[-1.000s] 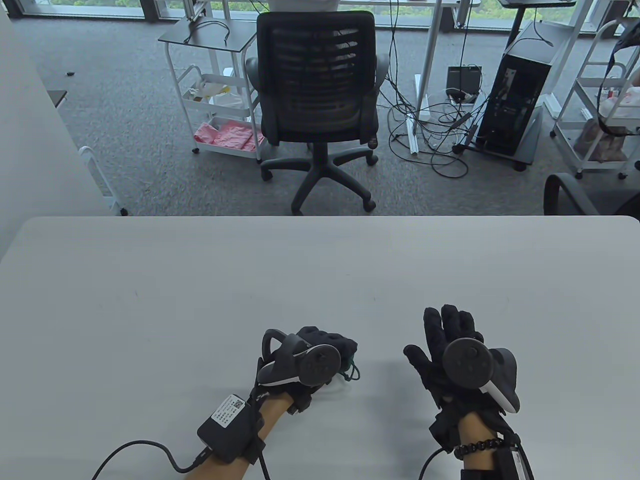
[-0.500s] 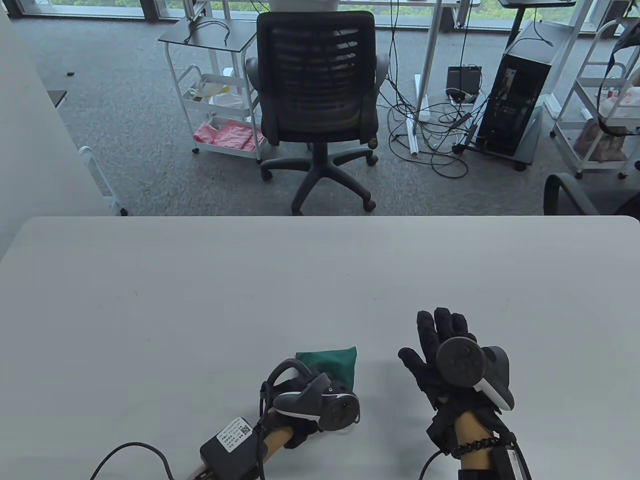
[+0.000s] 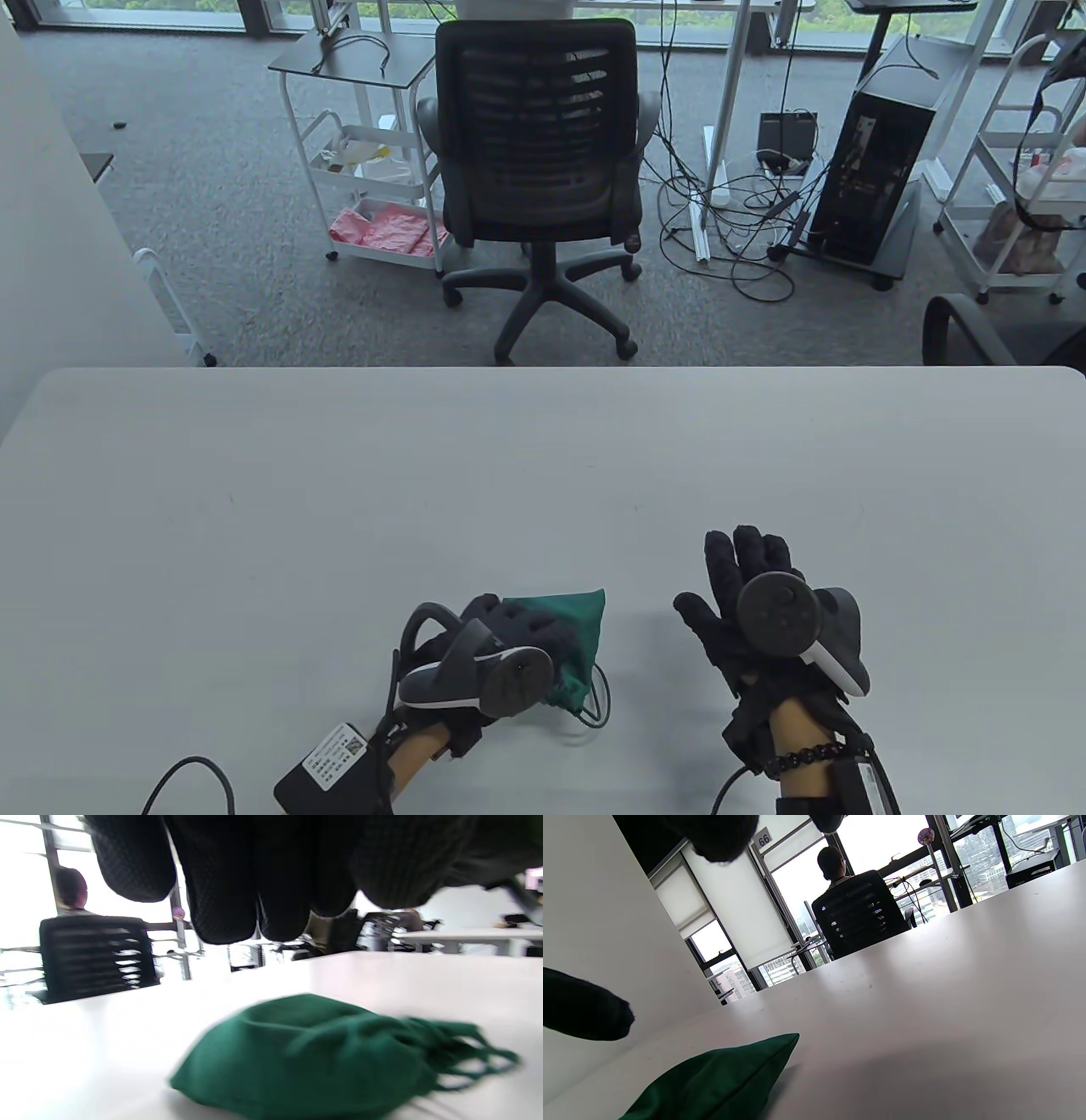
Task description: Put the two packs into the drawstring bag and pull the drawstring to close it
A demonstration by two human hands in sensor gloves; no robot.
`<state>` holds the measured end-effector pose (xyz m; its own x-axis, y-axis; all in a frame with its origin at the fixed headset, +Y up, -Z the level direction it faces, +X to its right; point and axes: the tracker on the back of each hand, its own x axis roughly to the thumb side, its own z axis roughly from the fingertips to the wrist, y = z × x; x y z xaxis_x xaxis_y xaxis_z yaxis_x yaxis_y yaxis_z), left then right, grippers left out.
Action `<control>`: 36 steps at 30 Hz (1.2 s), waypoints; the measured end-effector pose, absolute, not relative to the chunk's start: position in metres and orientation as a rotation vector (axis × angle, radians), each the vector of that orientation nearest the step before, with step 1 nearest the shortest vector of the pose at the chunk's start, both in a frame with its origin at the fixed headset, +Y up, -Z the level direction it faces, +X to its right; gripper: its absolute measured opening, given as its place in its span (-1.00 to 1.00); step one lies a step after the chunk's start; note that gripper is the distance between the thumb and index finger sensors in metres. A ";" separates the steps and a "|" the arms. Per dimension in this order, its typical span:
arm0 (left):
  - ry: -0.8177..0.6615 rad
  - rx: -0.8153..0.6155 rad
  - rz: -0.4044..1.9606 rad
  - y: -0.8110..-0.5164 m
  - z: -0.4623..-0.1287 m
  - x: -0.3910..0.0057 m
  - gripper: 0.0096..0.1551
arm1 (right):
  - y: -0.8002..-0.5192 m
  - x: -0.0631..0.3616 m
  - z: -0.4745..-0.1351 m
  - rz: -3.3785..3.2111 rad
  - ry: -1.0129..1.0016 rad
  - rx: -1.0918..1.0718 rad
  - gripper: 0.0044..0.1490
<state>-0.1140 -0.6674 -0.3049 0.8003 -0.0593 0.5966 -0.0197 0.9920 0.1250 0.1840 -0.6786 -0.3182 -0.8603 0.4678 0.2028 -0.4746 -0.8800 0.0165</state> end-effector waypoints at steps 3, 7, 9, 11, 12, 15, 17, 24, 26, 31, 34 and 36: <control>-0.464 0.130 0.017 -0.661 -0.315 -0.147 -0.37 | -0.678 0.182 -0.318 2.638 -0.051 0.287 0.02; -0.285 0.138 0.078 -0.659 -0.322 -0.190 -0.25 | -0.676 0.179 -0.317 2.649 -0.066 0.304 0.03; -0.231 0.096 0.083 -0.661 -0.325 -0.205 -0.16 | -0.675 0.177 -0.316 2.651 -0.073 0.309 0.03; -0.174 0.010 0.096 -0.667 -0.330 -0.218 -0.03 | -0.675 0.176 -0.314 2.658 -0.084 0.314 0.04; -0.173 -0.014 0.099 -0.669 -0.332 -0.221 0.02 | -0.675 0.176 -0.314 2.658 -0.085 0.313 0.04; -0.180 -0.072 0.092 -0.674 -0.336 -0.225 0.07 | -0.673 0.177 -0.312 2.647 -0.111 0.312 0.05; -0.192 -0.079 0.085 -0.675 -0.337 -0.224 0.09 | -0.671 0.178 -0.311 2.650 -0.124 0.313 0.05; -0.212 -0.085 0.082 -0.679 -0.335 -0.224 0.10 | -0.670 0.179 -0.312 2.658 -0.133 0.315 0.06; -0.210 -0.081 0.083 -0.678 -0.335 -0.225 0.09 | -0.671 0.179 -0.313 2.655 -0.122 0.312 0.06; -0.205 -0.062 0.093 -0.680 -0.336 -0.225 0.07 | -0.675 0.180 -0.316 2.653 -0.099 0.299 0.06; -0.205 -0.061 0.085 -0.681 -0.336 -0.224 0.06 | -0.674 0.180 -0.316 2.660 -0.106 0.300 0.06; -0.203 -0.061 0.099 -0.681 -0.335 -0.225 0.05 | -0.673 0.179 -0.315 2.661 -0.110 0.303 0.05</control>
<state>-0.2246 -0.6807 -0.3346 0.9747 0.1039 0.1977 -0.0915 0.9933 -0.0709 0.1787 -0.6732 -0.3150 -0.8714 0.4328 0.2312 -0.4503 -0.8925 -0.0267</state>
